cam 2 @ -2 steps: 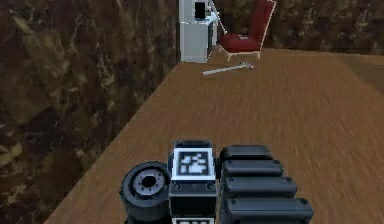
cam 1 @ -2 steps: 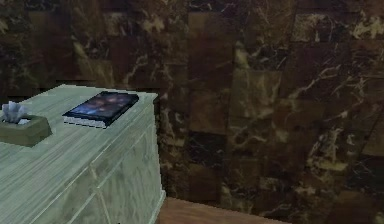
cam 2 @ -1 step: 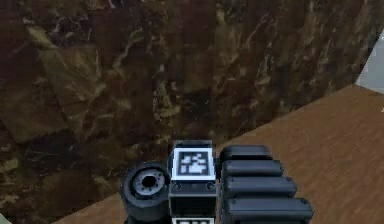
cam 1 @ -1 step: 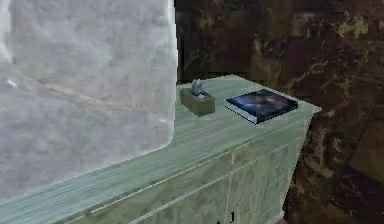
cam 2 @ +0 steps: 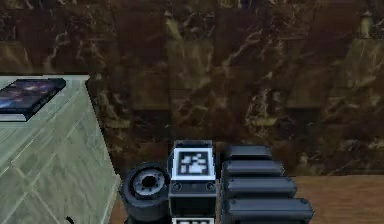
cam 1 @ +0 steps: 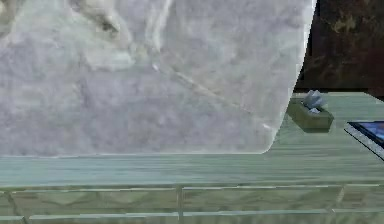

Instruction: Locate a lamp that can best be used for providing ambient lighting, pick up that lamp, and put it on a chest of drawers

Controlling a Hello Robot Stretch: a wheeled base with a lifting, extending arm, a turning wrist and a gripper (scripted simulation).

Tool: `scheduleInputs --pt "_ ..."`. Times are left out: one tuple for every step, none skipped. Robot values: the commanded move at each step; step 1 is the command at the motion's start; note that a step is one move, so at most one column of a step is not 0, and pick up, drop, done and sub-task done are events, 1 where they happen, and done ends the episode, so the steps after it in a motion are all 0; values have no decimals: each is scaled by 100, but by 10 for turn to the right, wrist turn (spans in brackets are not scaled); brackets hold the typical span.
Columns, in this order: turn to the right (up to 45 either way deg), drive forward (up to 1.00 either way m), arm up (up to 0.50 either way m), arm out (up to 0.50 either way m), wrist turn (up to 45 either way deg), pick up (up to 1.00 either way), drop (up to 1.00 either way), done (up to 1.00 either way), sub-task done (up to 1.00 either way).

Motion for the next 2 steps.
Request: scheduleInputs --pt "0 25 0 0 0 0 0 0 0" --pt "450 0 0 0 0 0 0 0 0"
